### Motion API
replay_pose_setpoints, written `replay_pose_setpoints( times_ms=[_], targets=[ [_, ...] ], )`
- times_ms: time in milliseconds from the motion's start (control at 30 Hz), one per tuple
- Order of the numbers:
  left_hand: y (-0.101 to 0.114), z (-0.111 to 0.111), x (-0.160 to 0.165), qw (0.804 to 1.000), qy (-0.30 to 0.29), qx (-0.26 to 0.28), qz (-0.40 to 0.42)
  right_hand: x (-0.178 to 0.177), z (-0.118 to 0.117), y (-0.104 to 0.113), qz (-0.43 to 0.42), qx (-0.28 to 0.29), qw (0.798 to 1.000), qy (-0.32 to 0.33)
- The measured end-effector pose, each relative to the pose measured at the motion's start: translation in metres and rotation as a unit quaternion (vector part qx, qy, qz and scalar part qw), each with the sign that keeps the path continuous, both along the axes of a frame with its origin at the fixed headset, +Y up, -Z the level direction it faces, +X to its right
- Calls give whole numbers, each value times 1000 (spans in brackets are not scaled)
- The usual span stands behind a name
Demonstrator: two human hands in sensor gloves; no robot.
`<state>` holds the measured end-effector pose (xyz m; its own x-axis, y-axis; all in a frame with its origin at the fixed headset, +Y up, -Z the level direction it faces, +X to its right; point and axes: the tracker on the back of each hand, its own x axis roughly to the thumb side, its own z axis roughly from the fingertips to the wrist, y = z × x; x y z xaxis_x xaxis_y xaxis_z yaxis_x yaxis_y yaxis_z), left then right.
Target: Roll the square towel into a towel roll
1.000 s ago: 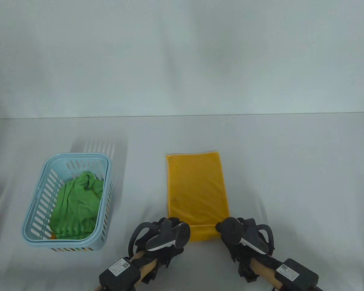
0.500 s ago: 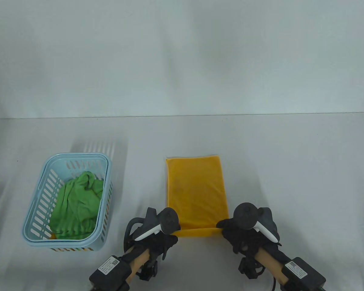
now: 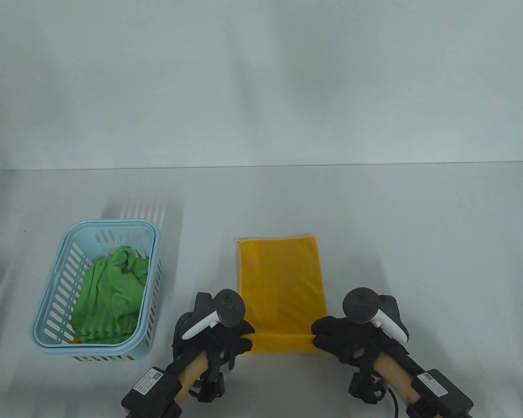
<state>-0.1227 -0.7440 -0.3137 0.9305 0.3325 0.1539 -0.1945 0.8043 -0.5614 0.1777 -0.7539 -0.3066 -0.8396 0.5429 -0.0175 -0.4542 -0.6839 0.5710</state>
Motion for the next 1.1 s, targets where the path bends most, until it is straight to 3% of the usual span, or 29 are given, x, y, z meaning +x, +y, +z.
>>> replay_pose_setpoints(
  times_ms=[167,467,867,1100],
  targets=[
    [1,0,-1,1000,11,1,2,-3,0,1,25,37,999,-21],
    [-4,-6,-3,993,62,73,-64,1,-5,-4,55,113,986,-111],
    [-3,-8,-9,989,92,91,-65,14,-7,-1,65,107,981,-150],
    [10,-5,-9,984,87,138,-74,13,-3,15,52,148,976,-154]
  ],
)
